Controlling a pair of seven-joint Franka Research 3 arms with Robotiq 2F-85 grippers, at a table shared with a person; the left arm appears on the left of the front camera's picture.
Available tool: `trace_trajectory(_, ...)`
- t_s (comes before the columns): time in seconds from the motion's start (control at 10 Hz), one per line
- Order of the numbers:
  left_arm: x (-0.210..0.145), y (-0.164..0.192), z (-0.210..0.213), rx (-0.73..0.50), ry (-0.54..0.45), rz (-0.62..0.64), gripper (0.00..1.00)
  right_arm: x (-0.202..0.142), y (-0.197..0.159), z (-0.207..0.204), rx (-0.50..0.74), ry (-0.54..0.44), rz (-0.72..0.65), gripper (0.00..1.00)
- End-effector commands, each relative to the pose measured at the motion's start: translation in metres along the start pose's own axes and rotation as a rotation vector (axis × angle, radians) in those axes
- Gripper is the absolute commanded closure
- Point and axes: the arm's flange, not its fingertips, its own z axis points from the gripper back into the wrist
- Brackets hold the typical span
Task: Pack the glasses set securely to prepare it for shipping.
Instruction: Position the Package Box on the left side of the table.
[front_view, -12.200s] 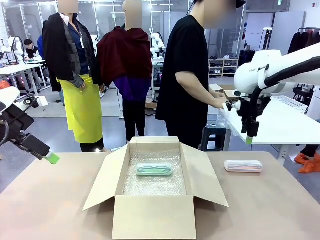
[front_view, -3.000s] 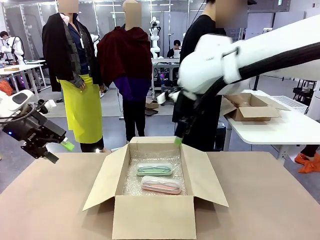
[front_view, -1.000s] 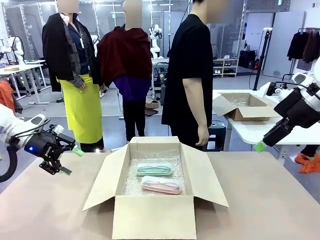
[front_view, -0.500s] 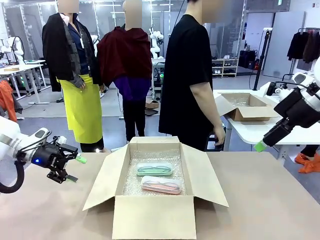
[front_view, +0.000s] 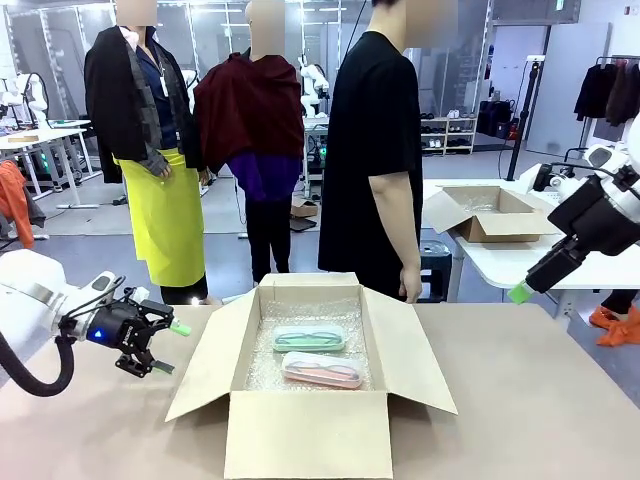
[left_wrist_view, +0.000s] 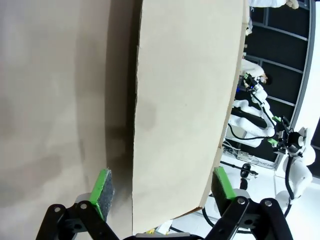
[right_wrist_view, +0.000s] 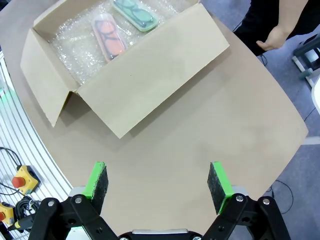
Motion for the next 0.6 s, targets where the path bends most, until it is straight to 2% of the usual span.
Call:
trace_trajectory(0.0, 0.007, 0.004, -0.01, -0.022, -0.026, 0.003, 0.0, 0.005, 0.003, 0.001, -0.014, 0.014, -0.018, 0.0)
trace_trajectory(0.5, 0.004, 0.013, -0.029, -0.085, 0.029, 0.046, 0.0, 0.005, 0.003, 0.001, -0.014, 0.014, -0.018, 0.0)
